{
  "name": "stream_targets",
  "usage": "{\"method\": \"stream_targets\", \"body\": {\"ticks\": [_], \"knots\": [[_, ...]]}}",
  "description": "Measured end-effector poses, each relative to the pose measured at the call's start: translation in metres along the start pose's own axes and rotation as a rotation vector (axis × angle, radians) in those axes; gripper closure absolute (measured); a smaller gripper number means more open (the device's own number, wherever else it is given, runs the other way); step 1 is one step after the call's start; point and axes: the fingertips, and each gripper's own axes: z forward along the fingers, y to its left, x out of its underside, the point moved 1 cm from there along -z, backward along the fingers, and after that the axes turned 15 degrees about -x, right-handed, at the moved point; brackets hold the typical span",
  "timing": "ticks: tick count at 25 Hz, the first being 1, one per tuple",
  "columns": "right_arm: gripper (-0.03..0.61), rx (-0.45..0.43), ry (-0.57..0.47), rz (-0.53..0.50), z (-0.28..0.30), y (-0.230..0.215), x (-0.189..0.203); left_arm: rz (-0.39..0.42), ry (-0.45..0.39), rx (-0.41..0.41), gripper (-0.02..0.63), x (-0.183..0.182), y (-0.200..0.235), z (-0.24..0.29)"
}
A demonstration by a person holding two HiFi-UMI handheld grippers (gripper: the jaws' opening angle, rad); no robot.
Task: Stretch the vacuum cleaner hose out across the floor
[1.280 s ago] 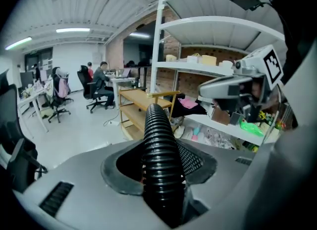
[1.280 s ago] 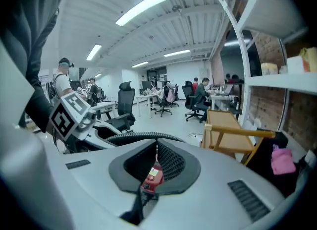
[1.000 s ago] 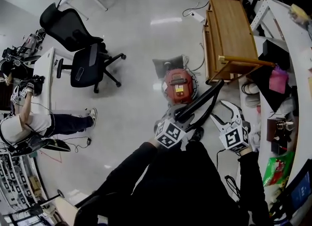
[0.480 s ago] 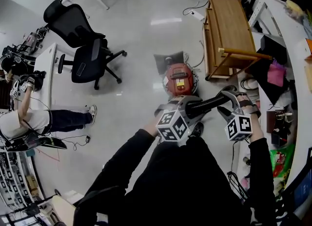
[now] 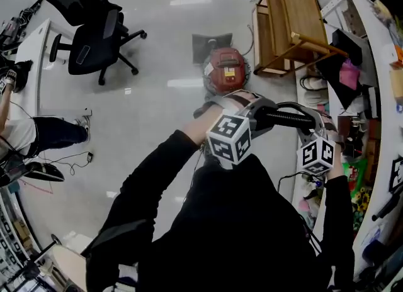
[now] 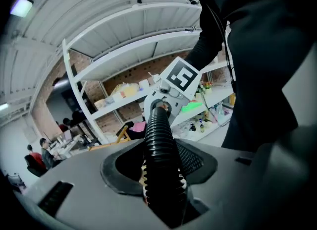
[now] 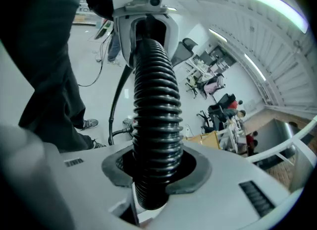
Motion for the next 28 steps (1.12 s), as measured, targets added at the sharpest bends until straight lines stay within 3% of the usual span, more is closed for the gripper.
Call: {"method": "stream_targets", "body": {"ticks": [3,5,7,10,13,16,21,24,28], "knots": [[0.442,0.071,0.071,0.133,-0.005,-0.004,0.019,0.058,0.007,-0.141,0.387,0.007,0.007,0.008],[0.442,0.105,0.130,0.198,-0.012,-0.005,0.043,0.038,-0.011,-0.242,0.376,0.000,0.016,-0.001],[0.442,0.106,0.185,0.267,-0.018,0.005,0.073,-0.114,-0.032,-0.341,0.376,-0.003,0.032,-0.021],[0.442,0.081,0.239,0.372,-0.028,0.038,0.119,-0.497,-0.005,-0.387,0.377,0.022,0.035,-0.043],[0.442,0.064,0.250,0.464,-0.036,0.076,0.160,-0.810,0.073,-0.311,0.377,0.052,-0.009,-0.043],[0.442,0.052,0.218,0.561,-0.047,0.114,0.194,-1.003,0.163,-0.184,0.377,0.051,-0.087,-0.023],[0.442,0.022,0.102,0.800,-0.072,0.189,0.250,-1.346,0.225,0.081,0.377,-0.013,-0.224,0.046],[0.442,-0.016,0.035,0.933,-0.084,0.244,0.273,-1.527,0.248,0.150,0.377,-0.046,-0.280,0.089],[0.442,-0.073,0.024,1.022,-0.095,0.309,0.287,-1.737,0.243,0.187,0.376,-0.079,-0.318,0.124]]}}
